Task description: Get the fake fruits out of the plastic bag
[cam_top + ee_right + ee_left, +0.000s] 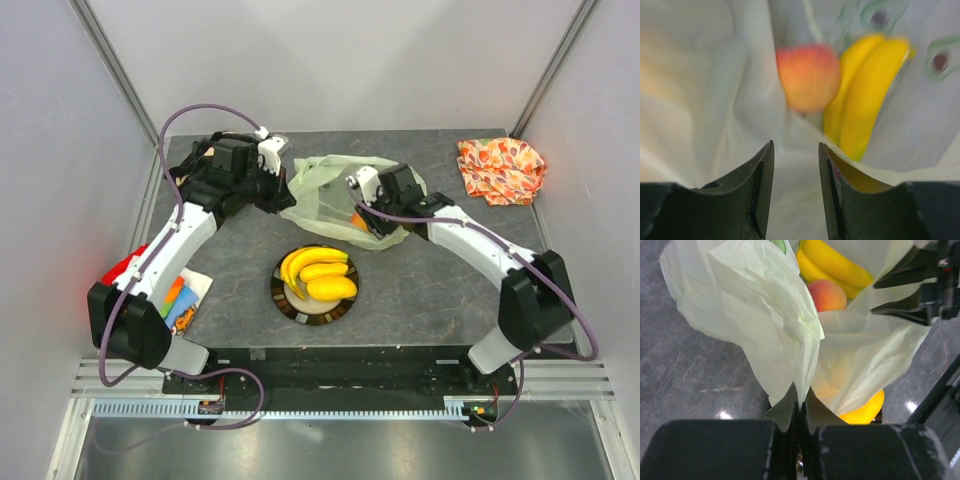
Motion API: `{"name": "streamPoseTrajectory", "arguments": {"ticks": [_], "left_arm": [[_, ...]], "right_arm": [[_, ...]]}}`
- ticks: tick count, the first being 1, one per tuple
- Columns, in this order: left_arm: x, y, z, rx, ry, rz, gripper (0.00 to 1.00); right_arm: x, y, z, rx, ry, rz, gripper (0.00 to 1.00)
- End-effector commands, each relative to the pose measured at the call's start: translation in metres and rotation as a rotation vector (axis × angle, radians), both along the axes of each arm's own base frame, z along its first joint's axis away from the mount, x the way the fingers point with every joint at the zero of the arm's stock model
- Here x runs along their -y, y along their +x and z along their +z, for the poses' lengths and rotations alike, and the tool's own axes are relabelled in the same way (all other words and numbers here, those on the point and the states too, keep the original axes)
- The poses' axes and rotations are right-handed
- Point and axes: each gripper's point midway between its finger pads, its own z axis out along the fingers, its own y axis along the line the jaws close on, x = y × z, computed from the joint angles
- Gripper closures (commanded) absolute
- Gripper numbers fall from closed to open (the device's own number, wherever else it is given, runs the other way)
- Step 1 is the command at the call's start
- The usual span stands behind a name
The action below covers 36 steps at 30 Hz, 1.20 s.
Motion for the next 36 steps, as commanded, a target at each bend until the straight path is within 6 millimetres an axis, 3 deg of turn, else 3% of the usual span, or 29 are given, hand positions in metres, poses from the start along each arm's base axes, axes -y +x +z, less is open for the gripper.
{"name": "streamPoseTrajectory", "arguments": {"ticks": [1,4,7,11,12,17,18,26,29,33,36], "left_arm": [[-0.017,-0.039,-0.008,0.032,0.070,-0.068,0.98],[-0.027,-0.052,-0.019,0.042,0.118,-0.095,0.98],[-0.025,-0.052,-0.024,0.041,0.131,-0.126,0.98],[-0.014,-0.036,-0.016,0.050,0.099,-0.135,0.99],[-0.012,-0.031,-0.009,0.065,0.094,-0.133,0.98],[-0.004,-0.007,0.003,0.086,0.077,-0.116,0.98],[-0.003,-0.005,0.005,0.091,0.075,-0.115,0.98],[0.002,0.010,0.012,0.104,0.067,-0.113,0.98],[0.003,0.011,0.013,0.105,0.066,-0.112,0.98],[0.006,0.013,0.008,0.097,0.064,-0.112,0.98],[0.009,0.014,0.008,0.097,0.062,-0.119,0.98]], "right_arm": [[0.033,-0.052,0.008,-0.024,-0.024,-0.009,0.52],[0.044,-0.075,-0.010,-0.084,-0.055,0.007,0.52],[0.043,-0.066,-0.009,-0.070,-0.077,0.010,0.50],[0.022,-0.030,0.012,0.006,-0.040,0.026,0.49],[0.013,-0.014,0.021,0.038,-0.026,0.028,0.49],[0.005,0.039,0.026,0.088,-0.075,-0.052,0.49],[0.009,0.048,0.011,0.067,-0.105,-0.098,0.49],[0.031,0.086,-0.023,-0.037,-0.109,-0.250,0.51],[0.039,0.085,-0.052,-0.127,-0.188,-0.265,0.47],[0.044,0.066,-0.080,-0.242,-0.246,-0.257,0.41],[0.041,0.060,-0.086,-0.269,-0.232,-0.242,0.56]]}}
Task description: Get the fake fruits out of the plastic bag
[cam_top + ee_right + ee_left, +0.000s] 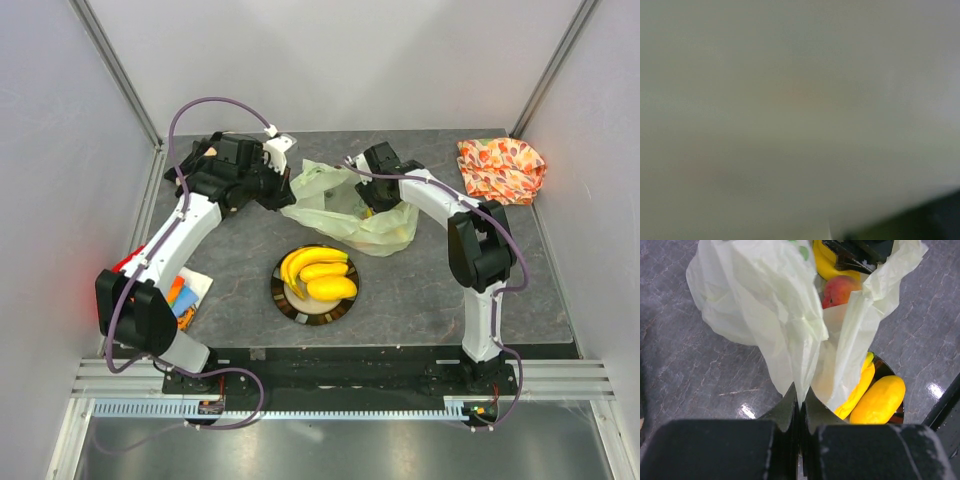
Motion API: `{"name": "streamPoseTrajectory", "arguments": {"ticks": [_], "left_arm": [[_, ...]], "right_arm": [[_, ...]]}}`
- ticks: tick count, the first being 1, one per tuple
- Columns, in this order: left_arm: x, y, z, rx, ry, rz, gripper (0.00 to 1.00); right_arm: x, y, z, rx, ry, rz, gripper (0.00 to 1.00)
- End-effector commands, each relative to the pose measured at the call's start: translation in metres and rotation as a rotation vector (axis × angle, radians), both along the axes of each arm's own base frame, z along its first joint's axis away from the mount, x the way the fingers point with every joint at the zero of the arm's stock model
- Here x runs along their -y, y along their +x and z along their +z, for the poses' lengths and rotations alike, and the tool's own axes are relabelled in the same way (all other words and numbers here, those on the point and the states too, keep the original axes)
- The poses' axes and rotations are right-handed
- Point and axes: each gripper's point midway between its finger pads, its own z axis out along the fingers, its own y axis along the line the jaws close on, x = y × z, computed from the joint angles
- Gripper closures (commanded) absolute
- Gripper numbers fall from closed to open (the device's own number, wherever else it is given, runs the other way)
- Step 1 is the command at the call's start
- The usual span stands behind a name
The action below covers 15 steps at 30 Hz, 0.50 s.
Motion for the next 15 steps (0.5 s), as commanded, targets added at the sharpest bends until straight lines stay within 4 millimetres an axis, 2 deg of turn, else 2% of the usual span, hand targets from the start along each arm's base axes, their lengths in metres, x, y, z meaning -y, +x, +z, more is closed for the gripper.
{"name": "streamPoseTrajectory", "arguments": {"ticks": [1,2,4,5,7,8,10,11,12,13,15], "left_arm": [[0.013,0.012,0.018,0.062,-0.037,-0.035,0.98],[0.014,0.013,0.020,0.068,-0.040,-0.033,0.98],[0.016,0.017,0.019,0.061,-0.046,-0.025,0.98],[0.017,0.019,0.021,0.063,-0.050,-0.022,0.98],[0.021,0.025,0.025,0.064,-0.068,-0.014,0.98],[0.023,0.028,0.028,0.065,-0.075,-0.009,0.98],[0.028,0.035,0.038,0.080,-0.101,-0.002,0.99],[0.030,0.039,0.037,0.077,-0.101,0.000,0.98],[0.031,0.043,0.040,0.080,-0.110,0.006,0.98],[0.033,0.048,0.052,0.105,-0.122,0.011,0.98],[0.035,0.058,0.056,0.122,-0.120,0.025,0.98]], "right_arm": [[-0.001,-0.019,-0.006,-0.089,0.003,-0.001,0.60],[-0.005,-0.018,0.003,-0.073,0.023,0.010,0.67],[-0.014,-0.013,0.020,-0.028,0.073,0.049,0.71],[-0.020,-0.011,0.042,0.015,0.121,0.074,0.72],[-0.036,-0.006,0.071,0.083,0.220,0.140,0.73],[-0.039,-0.005,0.095,0.132,0.263,0.163,0.73],[-0.050,-0.004,0.122,0.190,0.340,0.207,0.73],[-0.052,-0.003,0.142,0.226,0.382,0.219,0.73],[-0.054,-0.004,0.151,0.232,0.416,0.226,0.73],[-0.062,-0.009,0.160,0.216,0.483,0.251,0.73],[-0.061,-0.013,0.172,0.209,0.560,0.256,0.72]]}}
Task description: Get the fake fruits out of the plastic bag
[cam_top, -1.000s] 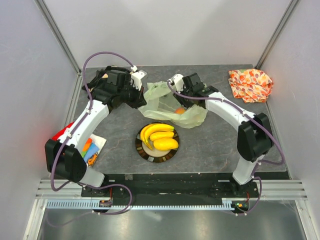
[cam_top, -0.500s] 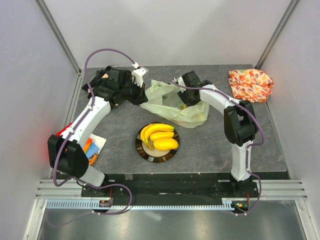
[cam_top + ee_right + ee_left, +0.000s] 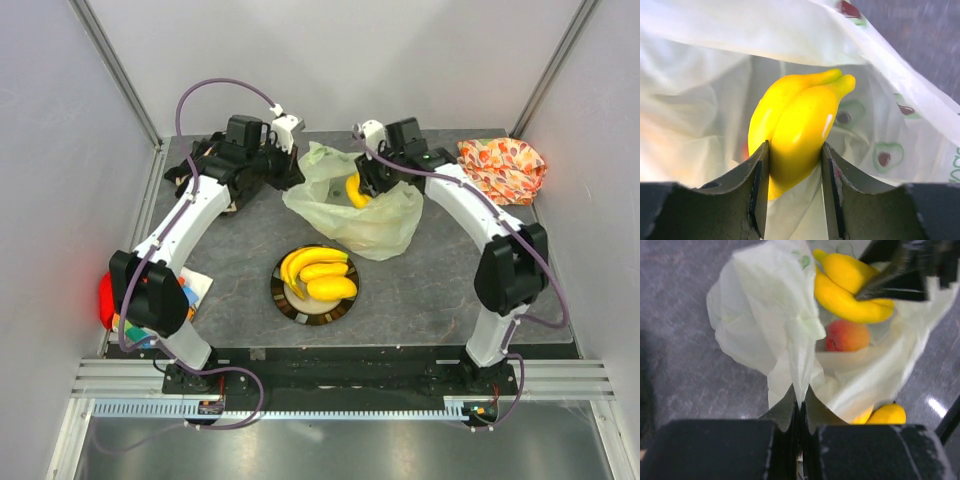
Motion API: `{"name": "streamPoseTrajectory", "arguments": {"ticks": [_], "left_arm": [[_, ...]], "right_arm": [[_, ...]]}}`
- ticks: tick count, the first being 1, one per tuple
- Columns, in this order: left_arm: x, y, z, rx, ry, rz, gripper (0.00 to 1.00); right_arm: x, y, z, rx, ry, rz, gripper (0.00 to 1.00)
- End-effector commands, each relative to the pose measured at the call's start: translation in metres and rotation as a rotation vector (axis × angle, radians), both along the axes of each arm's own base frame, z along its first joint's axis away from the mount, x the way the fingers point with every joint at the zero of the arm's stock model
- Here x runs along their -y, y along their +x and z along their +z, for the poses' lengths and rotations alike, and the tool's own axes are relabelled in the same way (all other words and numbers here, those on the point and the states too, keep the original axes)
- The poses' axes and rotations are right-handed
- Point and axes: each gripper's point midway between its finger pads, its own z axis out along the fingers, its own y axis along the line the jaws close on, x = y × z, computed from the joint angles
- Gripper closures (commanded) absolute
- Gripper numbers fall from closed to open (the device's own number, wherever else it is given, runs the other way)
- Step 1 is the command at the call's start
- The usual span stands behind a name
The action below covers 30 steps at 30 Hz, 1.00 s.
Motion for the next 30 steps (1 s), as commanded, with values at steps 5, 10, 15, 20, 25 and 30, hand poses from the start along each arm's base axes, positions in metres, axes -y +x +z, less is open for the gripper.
{"name": "streamPoseTrajectory", "arguments": {"ticks": [5,10,15,20,25,30], "left_arm": [[0.017,0.038,0.052,0.136,-0.068,0.041,0.99],[0.019,0.042,0.053,0.144,-0.060,0.041,0.98],[0.020,0.044,0.054,0.146,-0.059,0.037,0.97],[0.020,0.042,0.053,0.151,-0.045,0.024,0.98],[0.017,0.045,0.056,0.173,-0.025,0.037,0.98],[0.018,0.044,0.061,0.214,0.015,0.029,0.98]], "right_arm": [[-0.010,-0.008,0.064,0.028,0.368,0.050,0.72],[0.002,0.009,0.095,0.147,0.367,-0.004,0.73],[-0.010,0.019,0.158,0.075,0.707,-0.020,0.69],[-0.024,0.037,0.211,0.054,0.995,-0.002,0.69],[-0.027,0.048,0.192,0.051,0.950,0.027,0.71],[-0.011,0.055,0.164,0.069,0.841,0.047,0.73]]}}
